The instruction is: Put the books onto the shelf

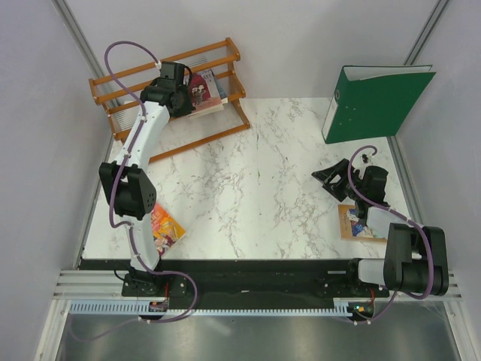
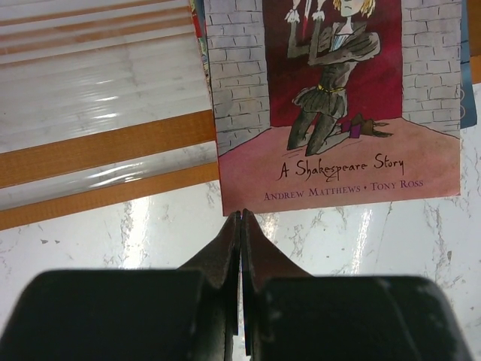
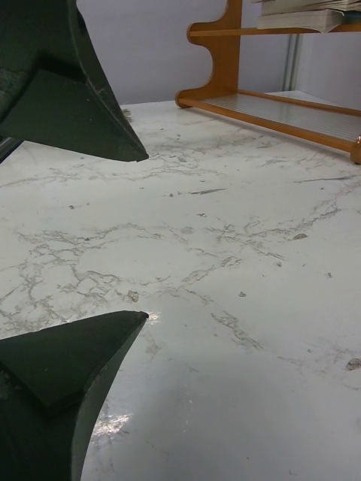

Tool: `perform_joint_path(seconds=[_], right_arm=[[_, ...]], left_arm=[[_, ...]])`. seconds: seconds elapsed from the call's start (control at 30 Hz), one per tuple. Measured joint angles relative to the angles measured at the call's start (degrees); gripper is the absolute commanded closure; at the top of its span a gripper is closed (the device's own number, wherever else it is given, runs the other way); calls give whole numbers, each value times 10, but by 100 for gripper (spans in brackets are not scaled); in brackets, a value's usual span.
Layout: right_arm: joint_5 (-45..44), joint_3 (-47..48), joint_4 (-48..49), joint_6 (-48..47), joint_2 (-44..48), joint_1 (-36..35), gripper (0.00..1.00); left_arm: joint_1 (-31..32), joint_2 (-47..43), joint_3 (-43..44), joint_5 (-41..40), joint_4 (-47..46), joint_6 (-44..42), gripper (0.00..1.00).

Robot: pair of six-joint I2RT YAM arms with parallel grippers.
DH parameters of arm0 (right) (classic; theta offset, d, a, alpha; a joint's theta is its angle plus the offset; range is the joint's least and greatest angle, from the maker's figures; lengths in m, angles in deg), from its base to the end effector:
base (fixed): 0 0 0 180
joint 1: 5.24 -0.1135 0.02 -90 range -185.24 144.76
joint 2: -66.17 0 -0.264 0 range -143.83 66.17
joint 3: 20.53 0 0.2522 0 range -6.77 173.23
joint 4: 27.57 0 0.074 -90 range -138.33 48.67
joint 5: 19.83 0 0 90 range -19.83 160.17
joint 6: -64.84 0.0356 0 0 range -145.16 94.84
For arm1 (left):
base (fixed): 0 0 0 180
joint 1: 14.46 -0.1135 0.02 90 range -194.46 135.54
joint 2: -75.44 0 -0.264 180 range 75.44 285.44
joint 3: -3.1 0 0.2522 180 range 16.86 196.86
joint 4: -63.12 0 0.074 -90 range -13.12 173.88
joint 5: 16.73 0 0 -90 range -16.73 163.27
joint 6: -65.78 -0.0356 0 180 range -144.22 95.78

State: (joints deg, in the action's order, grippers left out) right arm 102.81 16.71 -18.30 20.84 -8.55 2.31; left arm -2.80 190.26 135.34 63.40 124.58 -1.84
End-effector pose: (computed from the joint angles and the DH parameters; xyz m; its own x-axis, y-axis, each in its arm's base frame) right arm 0.2426 -0.0128 0.1656 -0.5849 0.6886 -0.4287 0.0866 0.5786 0.8110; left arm 0.4418 -0.0849 0.3528 -0.6594 -0.2469 -0.7101 -0.1867 0.9687 -0.1635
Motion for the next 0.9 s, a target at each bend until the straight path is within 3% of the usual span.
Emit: perform_joint_path(seconds=[0.5, 0.9], right_arm=[[0, 0, 0, 0, 1, 0, 5], [-5, 0, -5, 0, 12, 0, 2]], left_arm=[[-1, -18, -68, -36, 2, 0, 98], [-1, -10, -31, -36, 2, 0, 98]])
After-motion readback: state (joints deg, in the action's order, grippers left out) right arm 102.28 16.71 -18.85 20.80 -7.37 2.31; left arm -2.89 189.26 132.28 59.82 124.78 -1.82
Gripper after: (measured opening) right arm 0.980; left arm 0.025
